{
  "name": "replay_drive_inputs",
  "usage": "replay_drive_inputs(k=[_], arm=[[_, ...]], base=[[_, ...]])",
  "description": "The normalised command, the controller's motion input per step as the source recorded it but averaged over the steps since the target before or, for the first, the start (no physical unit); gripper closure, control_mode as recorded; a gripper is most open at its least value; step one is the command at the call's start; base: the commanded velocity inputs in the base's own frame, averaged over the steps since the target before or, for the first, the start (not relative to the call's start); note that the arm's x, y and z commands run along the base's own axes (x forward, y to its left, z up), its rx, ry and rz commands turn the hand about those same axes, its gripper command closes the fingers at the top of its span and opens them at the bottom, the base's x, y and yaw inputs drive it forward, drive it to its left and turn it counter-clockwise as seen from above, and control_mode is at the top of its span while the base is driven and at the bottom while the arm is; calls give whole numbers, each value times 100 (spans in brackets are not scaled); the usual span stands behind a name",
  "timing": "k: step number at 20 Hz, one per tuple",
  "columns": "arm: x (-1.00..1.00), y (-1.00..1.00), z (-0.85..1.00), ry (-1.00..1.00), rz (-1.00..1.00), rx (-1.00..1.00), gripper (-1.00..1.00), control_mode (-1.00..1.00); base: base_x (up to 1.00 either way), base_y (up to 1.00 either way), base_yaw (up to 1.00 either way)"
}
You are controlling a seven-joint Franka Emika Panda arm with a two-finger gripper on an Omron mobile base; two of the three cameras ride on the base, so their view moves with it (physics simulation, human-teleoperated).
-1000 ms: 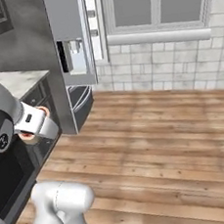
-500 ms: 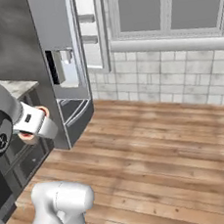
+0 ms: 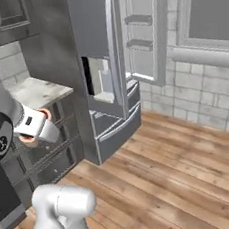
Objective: Transport the steak and corn to the fridge. Place the steak on the rack containing meat and place the corn on the rack containing the vegetable, ensuring meats and vegetables are on different racks.
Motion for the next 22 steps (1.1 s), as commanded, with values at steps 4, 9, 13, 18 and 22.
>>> replay_drive_inputs(k=[4, 9, 13, 18, 22], arm=[[0, 0, 0, 0, 0, 0, 100, 100], [0, 0, 0, 0, 0, 0, 100, 100], [0, 0, 0, 0, 0, 0, 100, 100], [0, 0, 0, 0, 0, 0, 100, 100], [0, 0, 0, 0, 0, 0, 100, 100]], base=[[92, -36, 78], [24, -61, 78], [4, -62, 79], [0, -71, 77], [-20, -95, 65]])
